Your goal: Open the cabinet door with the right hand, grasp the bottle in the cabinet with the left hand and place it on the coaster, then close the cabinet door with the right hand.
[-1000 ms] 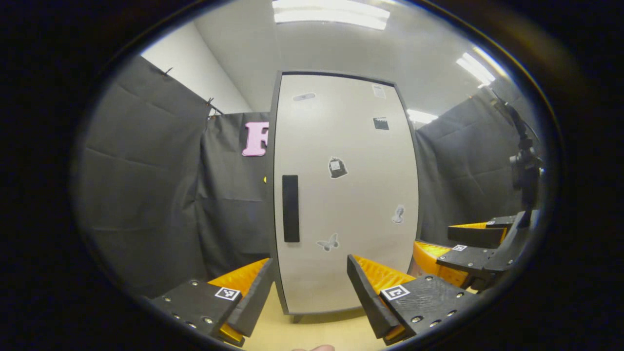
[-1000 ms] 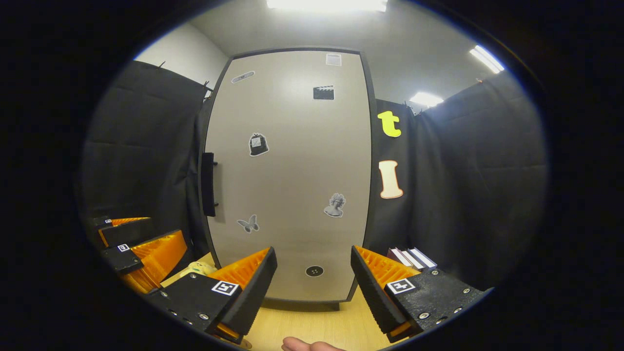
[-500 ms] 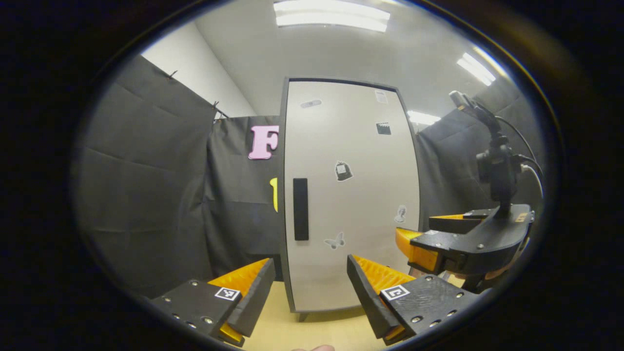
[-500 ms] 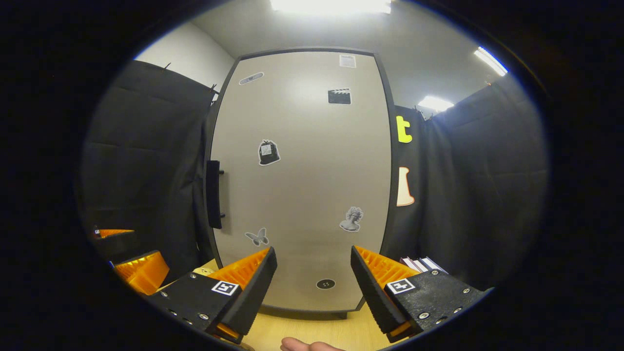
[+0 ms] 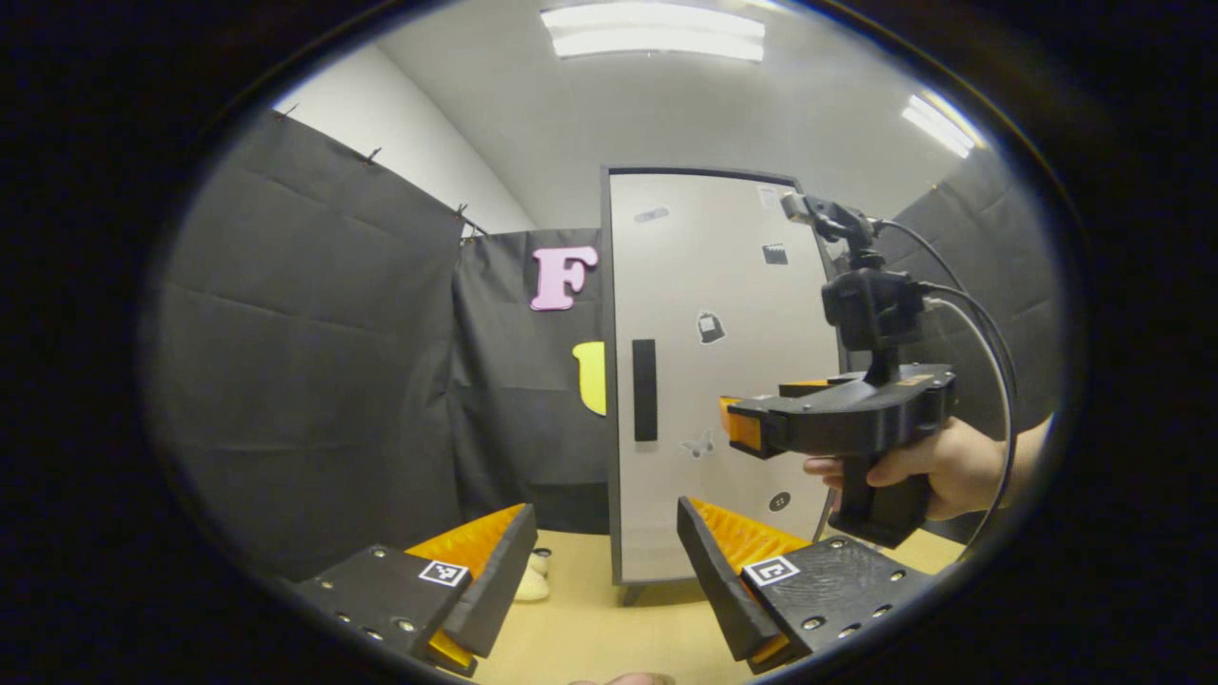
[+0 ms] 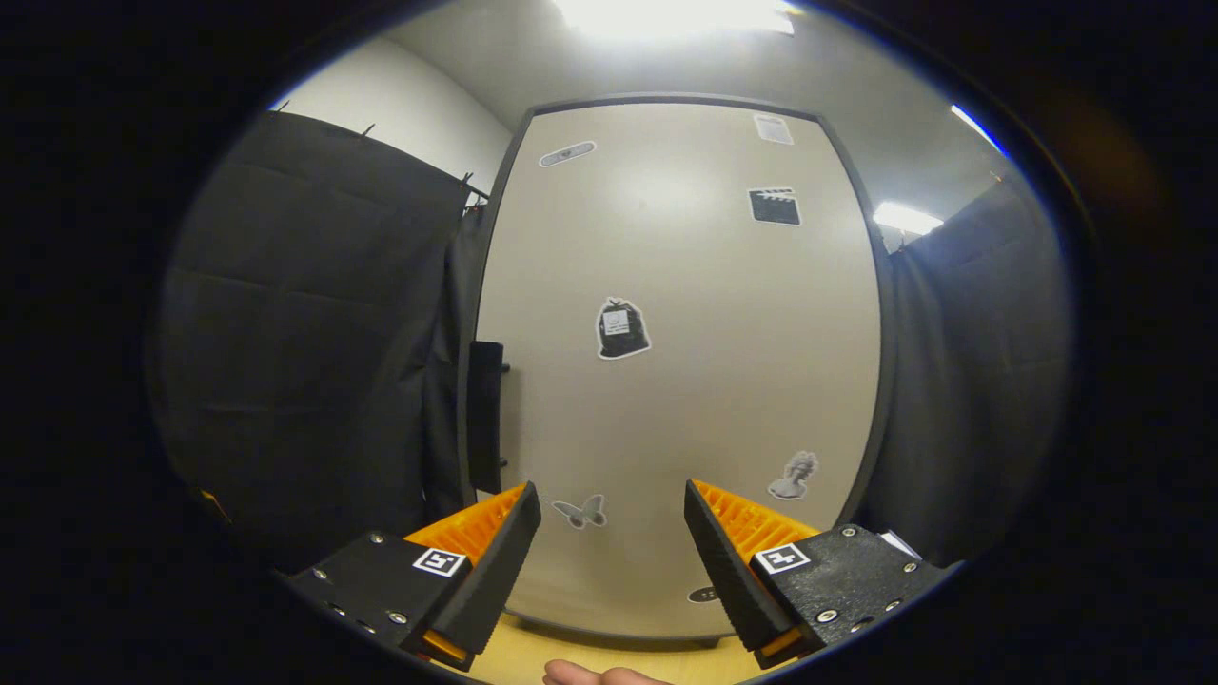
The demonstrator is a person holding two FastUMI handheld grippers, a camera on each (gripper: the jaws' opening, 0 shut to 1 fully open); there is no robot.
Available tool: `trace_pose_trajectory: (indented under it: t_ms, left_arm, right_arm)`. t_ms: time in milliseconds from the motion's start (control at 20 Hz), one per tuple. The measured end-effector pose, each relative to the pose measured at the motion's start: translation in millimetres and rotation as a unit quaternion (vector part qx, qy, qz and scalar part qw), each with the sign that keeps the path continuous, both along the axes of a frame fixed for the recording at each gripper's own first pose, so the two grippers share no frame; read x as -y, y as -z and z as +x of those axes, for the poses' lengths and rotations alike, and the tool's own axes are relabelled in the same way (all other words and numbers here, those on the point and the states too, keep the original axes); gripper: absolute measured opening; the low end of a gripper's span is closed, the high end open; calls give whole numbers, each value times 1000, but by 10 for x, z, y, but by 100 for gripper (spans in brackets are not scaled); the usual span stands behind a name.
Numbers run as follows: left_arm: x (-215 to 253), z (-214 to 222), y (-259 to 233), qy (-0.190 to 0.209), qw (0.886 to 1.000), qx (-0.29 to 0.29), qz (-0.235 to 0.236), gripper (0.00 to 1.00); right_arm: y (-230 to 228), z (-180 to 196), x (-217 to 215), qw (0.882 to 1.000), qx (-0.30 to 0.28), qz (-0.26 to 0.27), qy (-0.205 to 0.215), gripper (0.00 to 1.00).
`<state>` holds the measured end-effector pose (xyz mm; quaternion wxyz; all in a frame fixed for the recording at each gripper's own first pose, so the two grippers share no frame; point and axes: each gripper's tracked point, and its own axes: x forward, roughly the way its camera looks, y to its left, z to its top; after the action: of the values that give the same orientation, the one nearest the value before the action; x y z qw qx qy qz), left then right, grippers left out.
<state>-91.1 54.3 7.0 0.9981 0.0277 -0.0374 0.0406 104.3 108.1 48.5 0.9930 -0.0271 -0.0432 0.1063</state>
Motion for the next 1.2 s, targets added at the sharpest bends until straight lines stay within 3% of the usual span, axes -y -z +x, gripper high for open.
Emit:
trace_pose_trajectory:
  t_ms: [200, 400, 500, 650, 750, 800, 850, 900, 1200]
  left_arm:
    - [-157, -352, 89, -42, 998, -17, 31, 89]
    - [-353, -654, 288, -86, 995, -49, 19, 91]
    - [-500, -839, 303, -118, 992, -54, 9, 87]
    - [-637, -1031, 290, -156, 986, -54, 13, 89]
    - [-682, -1138, 301, -172, 983, -57, 7, 89]
    - [-744, -1154, 336, -177, 982, -59, 3, 89]
    - [-779, -1158, 351, -179, 982, -60, -1, 89]
    - [-777, -1134, 371, -179, 982, -61, -4, 89]
    - [-700, -1045, 383, -164, 985, -55, -13, 89]
  right_arm:
    - [40, 304, -366, 1000, -1, -9, -21, 94]
    - [-33, 554, -712, 999, -6, 3, -43, 94]
    - [-64, 607, -937, 998, -11, 13, -66, 94]
    - [-72, 651, -1160, 997, -3, -8, -82, 94]
    - [-69, 676, -1215, 997, 3, -17, -75, 85]
    - [-68, 719, -1098, 998, 8, -26, -52, 66]
    - [-83, 737, -1104, 998, 4, -18, -63, 56]
    - [-69, 693, -1078, 998, -4, -6, -69, 35]
    - [-31, 706, -1098, 995, -29, -18, -93, 22]
